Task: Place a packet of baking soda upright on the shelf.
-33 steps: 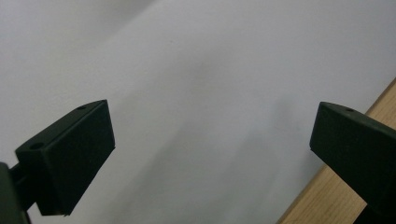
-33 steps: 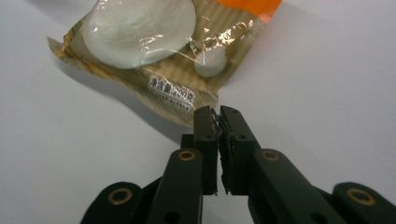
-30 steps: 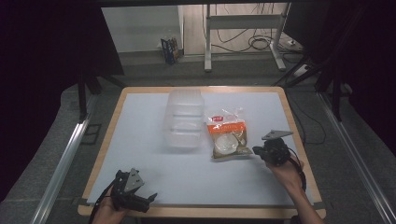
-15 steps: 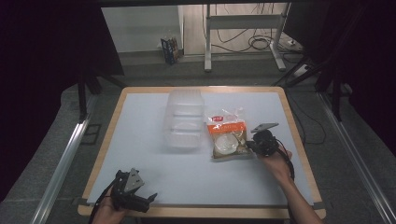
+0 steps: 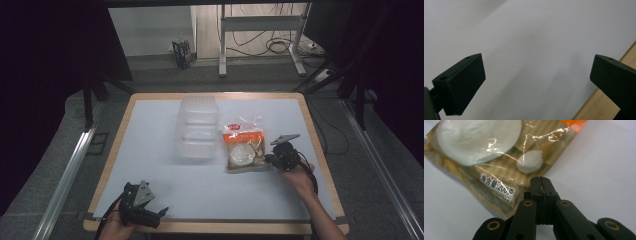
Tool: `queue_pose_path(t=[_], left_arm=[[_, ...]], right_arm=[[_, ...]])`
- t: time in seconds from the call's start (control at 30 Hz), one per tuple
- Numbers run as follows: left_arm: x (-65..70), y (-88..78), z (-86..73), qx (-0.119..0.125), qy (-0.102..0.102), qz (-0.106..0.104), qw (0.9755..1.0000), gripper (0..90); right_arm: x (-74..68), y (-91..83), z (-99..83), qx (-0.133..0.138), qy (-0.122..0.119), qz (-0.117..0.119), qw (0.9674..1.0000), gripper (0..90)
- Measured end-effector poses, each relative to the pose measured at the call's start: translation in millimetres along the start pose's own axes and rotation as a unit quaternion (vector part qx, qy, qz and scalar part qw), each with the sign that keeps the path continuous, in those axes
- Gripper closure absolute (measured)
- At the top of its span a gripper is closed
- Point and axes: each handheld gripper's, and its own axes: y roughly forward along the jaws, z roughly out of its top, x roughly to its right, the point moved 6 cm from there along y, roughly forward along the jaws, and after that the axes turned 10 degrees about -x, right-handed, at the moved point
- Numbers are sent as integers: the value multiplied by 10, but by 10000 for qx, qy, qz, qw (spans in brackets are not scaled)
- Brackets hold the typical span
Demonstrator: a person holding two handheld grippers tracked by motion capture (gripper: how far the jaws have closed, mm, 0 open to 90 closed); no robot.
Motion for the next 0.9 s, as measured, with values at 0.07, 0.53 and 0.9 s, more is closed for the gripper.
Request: queue_pose_path(t=[0.07,0.53,0.9], left_arm=[[2,1,0,-2,8,1,10000,0],[7,6,7,-3,17,9,10000,0],[12,17,15,-13,34,14,10000,0]], right_arm=[[-43,-22,-40,-22,-43,90,9999,888],[-374,-84,-172,-166,-429,656,9968,888],[-734,-57,-142,-252,-907,885,9916,888]])
